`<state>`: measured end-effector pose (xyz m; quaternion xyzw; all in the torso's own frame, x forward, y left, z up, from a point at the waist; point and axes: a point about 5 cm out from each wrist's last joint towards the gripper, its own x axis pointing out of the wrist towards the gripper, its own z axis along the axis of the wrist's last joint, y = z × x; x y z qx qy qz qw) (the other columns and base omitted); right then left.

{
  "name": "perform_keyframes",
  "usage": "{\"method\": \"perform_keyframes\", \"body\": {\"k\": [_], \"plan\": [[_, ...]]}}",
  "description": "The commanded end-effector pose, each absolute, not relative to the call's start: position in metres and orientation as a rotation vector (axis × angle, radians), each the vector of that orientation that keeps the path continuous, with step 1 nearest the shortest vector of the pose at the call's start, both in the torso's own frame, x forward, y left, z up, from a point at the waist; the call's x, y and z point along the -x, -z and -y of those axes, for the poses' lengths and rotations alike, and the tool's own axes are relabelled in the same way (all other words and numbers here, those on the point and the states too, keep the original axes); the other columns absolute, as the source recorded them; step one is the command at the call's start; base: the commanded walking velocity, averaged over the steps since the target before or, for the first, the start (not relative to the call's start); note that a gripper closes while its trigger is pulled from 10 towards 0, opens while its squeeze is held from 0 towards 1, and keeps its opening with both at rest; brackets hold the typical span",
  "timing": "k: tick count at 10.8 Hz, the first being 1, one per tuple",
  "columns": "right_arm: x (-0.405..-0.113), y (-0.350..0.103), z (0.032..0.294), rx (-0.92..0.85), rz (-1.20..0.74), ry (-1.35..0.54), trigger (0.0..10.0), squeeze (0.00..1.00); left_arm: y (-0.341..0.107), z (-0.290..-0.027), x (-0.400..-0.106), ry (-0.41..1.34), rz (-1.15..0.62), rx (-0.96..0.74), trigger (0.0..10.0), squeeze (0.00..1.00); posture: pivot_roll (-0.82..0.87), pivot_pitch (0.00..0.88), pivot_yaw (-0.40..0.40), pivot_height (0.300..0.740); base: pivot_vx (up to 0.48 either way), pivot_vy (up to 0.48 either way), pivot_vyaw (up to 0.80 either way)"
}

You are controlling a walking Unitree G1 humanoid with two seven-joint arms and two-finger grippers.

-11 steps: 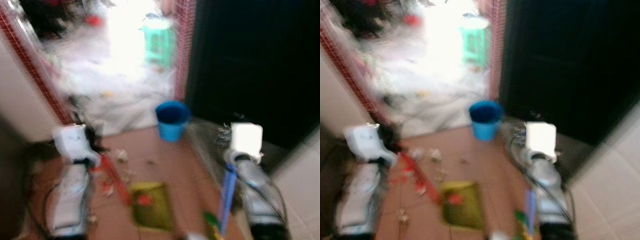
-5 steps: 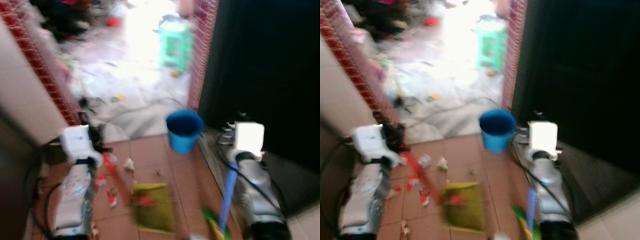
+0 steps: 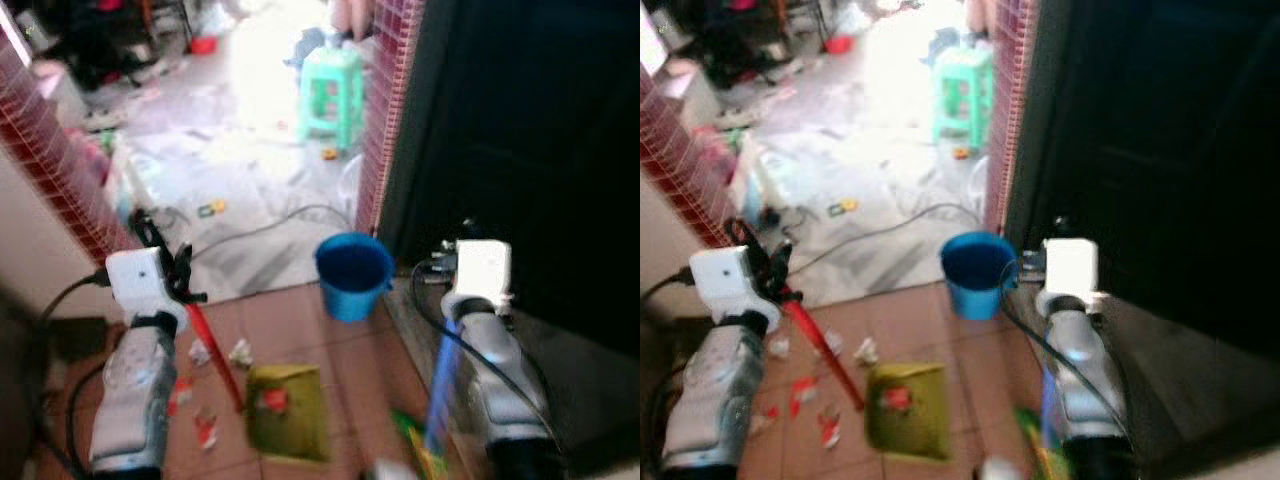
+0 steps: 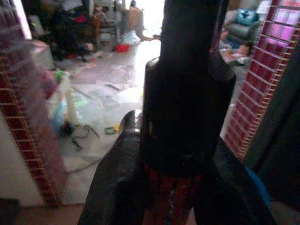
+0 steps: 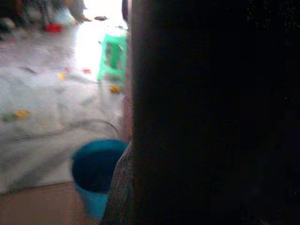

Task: Sweep floor

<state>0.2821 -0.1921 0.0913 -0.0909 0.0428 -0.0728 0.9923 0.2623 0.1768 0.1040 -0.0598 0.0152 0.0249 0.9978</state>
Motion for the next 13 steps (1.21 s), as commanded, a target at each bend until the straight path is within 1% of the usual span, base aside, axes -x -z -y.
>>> {"method": "perform_keyframes", "body": {"k": [1, 5, 8, 9, 11, 13], "plan": [[-0.288, -0.102, 0.185, 0.194, -0.036, 0.127, 10.0, 0.0, -0.12, -0.18, -0.265, -0.047, 0.049, 0.147, 10.0, 0.0, -0.07, 0.0, 0.031, 0.74, 0.266, 0.0, 0.0], [-0.29, -0.101, 0.184, 0.197, -0.036, 0.118, 10.0, 0.0, -0.135, -0.178, -0.269, -0.059, 0.094, 0.167, 10.0, 0.0, -0.06, 0.0, 0.025, 0.74, 0.0, 0.0, 0.0], [-0.298, -0.104, 0.179, 0.195, -0.02, 0.105, 10.0, 0.0, -0.173, -0.174, -0.278, -0.04, 0.204, 0.191, 10.0, 0.0, -0.07, 0.0, 0.032, 0.74, 0.0, 0.0, 0.0], [-0.299, -0.105, 0.177, 0.194, -0.018, 0.102, 10.0, 0.0, -0.181, -0.171, -0.281, -0.022, 0.228, 0.171, 10.0, 0.0, -0.07, 0.0, 0.031, 0.74, 0.0, 0.0, 0.0], [-0.299, -0.104, 0.176, 0.195, -0.019, 0.096, 10.0, 0.0, -0.196, -0.174, -0.282, -0.054, 0.285, 0.169, 10.0, 0.0, -0.07, 0.0, 0.028, 0.74, 0.0, 0.0, 0.0], [-0.301, -0.104, 0.177, 0.199, -0.02, 0.09, 10.0, 0.0, -0.23, -0.171, -0.288, -0.029, 0.374, 0.197, 10.0, 0.0, -0.07, 0.0, 0.024, 0.74, 0.0, 0.0, 0.0]]}}
